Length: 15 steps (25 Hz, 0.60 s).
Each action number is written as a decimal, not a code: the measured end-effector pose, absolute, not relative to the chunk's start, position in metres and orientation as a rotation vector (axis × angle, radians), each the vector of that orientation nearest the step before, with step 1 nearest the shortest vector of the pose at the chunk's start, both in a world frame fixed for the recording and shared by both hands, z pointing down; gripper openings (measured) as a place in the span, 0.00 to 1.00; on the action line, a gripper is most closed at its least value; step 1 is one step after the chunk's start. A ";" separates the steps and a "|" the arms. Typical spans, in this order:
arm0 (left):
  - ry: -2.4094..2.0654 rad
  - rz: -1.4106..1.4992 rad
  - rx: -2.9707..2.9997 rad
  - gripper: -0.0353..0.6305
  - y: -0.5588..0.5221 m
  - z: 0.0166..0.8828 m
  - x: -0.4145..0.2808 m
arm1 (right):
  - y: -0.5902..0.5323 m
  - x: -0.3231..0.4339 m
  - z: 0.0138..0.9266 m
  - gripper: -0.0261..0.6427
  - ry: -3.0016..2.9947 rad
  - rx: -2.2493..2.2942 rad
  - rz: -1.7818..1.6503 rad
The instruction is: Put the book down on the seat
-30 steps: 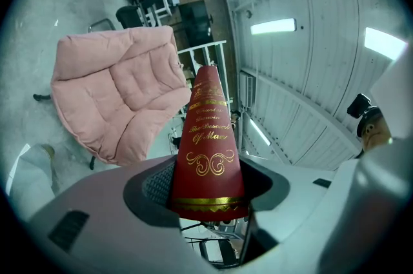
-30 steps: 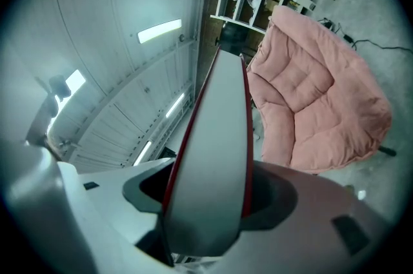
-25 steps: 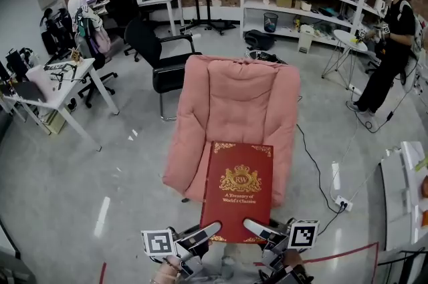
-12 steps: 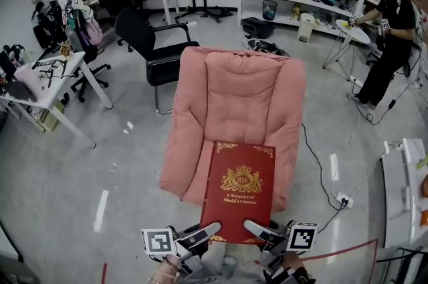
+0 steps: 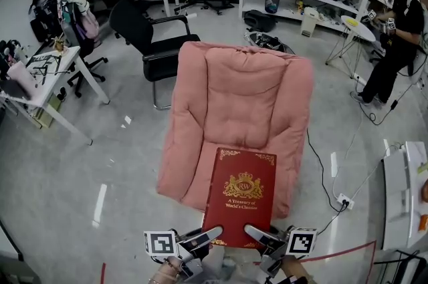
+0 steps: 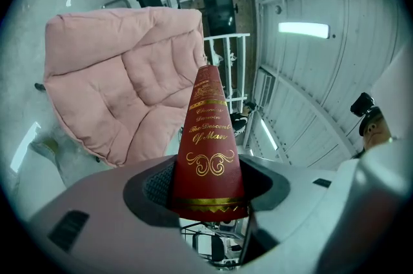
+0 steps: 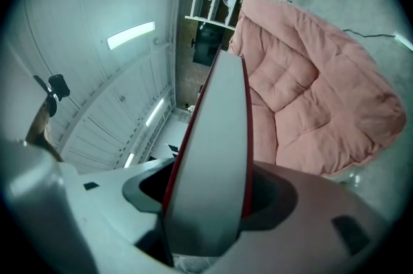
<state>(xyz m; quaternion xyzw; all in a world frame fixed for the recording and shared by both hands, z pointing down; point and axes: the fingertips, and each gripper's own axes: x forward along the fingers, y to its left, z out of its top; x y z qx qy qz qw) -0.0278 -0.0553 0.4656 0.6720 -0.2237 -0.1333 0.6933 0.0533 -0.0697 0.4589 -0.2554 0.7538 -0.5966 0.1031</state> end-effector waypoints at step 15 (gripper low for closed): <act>-0.494 -0.239 1.425 0.42 -0.090 0.512 -0.036 | -0.105 0.045 0.501 0.48 2.159 -0.795 -1.846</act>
